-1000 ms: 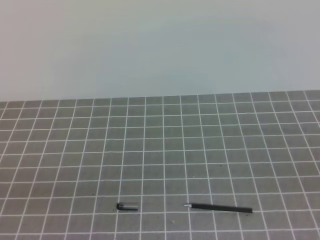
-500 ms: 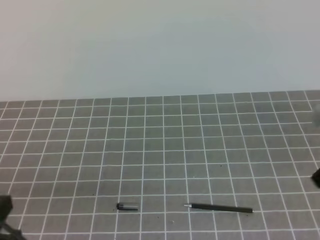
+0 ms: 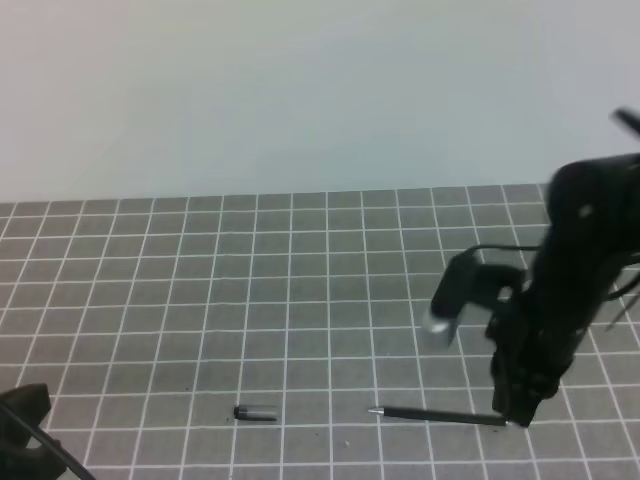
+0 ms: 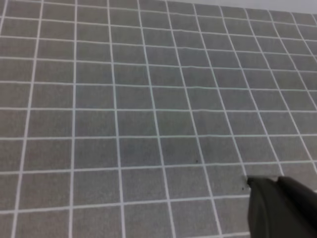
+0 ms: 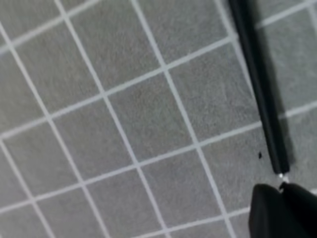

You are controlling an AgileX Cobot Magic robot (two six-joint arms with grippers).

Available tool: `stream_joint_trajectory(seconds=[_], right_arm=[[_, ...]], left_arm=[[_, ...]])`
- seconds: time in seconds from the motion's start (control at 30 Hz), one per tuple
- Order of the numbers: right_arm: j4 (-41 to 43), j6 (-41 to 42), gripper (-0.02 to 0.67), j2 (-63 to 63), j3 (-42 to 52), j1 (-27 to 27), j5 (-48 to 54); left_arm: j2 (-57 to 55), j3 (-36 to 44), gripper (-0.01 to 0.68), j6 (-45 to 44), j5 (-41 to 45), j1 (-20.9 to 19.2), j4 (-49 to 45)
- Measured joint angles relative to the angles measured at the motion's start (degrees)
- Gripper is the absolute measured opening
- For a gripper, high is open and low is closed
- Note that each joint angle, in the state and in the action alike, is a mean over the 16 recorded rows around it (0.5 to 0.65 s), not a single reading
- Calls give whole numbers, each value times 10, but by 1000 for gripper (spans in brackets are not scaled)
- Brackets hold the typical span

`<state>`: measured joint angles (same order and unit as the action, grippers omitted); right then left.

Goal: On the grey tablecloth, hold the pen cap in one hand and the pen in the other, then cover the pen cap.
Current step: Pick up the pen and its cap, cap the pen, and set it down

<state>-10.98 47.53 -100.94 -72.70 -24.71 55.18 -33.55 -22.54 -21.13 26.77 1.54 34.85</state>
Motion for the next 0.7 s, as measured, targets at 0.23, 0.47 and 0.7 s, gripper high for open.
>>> stream_joint_trajectory(seconds=[0.23, 0.47, 0.7], right_arm=[[60, -3, 274, -56, -21, -53, -28], [87, -7, 388, -72, -25, -70, -64], [85, -7, 358, -74, -24, -71, -89]], left_arm=[[-2, 0, -3, -4, 8, 0, 12], [-2, 0, -3, -9, 12, 0, 20], [-2, 0, -3, -12, 15, 0, 22]])
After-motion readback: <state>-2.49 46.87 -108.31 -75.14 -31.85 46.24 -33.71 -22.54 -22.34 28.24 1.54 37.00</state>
